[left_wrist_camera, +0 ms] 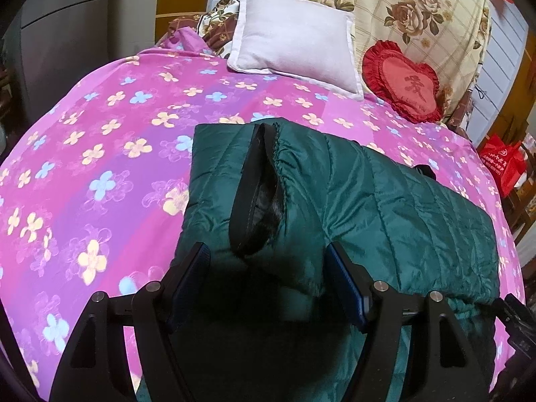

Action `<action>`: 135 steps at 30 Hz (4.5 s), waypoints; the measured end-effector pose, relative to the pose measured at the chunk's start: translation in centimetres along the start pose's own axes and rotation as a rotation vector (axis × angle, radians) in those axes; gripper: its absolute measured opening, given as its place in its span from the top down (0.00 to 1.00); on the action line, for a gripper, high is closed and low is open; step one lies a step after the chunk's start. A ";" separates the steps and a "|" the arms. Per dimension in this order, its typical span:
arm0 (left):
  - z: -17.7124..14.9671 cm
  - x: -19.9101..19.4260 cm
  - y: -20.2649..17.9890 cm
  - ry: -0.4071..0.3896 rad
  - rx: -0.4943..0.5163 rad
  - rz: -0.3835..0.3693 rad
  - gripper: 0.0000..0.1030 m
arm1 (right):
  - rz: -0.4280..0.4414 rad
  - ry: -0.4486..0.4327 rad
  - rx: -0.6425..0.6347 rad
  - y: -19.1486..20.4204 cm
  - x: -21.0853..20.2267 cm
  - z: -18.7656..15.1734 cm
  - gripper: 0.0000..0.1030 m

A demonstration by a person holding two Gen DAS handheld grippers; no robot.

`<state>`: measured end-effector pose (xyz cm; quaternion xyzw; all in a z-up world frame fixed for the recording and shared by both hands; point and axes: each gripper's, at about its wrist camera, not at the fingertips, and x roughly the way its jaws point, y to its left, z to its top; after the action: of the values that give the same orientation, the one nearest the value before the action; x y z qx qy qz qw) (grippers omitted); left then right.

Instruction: Fold large clothes

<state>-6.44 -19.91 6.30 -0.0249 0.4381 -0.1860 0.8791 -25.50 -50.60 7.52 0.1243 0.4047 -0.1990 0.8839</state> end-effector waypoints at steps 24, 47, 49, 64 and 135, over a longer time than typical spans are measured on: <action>-5.3 -6.1 1.5 0.022 0.133 0.060 0.48 | -0.010 0.071 -0.018 -1.4 -2.6 -4.1 0.09; -10.1 -11.1 4.2 0.042 0.152 0.053 0.48 | 0.030 0.109 -0.035 -1.9 -7.8 -10.1 0.09; -10.5 -11.5 4.7 0.045 0.142 0.039 0.48 | 0.036 0.104 -0.039 -2.1 -8.5 -10.4 0.09; -14.7 -13.6 8.8 0.148 0.087 0.001 0.48 | 0.080 0.164 -0.036 -3.6 -11.4 -14.9 0.09; -19.8 -15.7 10.3 0.207 0.059 -0.092 0.83 | 0.512 0.164 0.040 -6.2 -13.8 -21.9 0.69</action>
<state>-27.35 -2.50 3.94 0.0003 0.5193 -0.2405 0.8201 -51.05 -44.36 3.65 0.2556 0.4264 0.0339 0.8670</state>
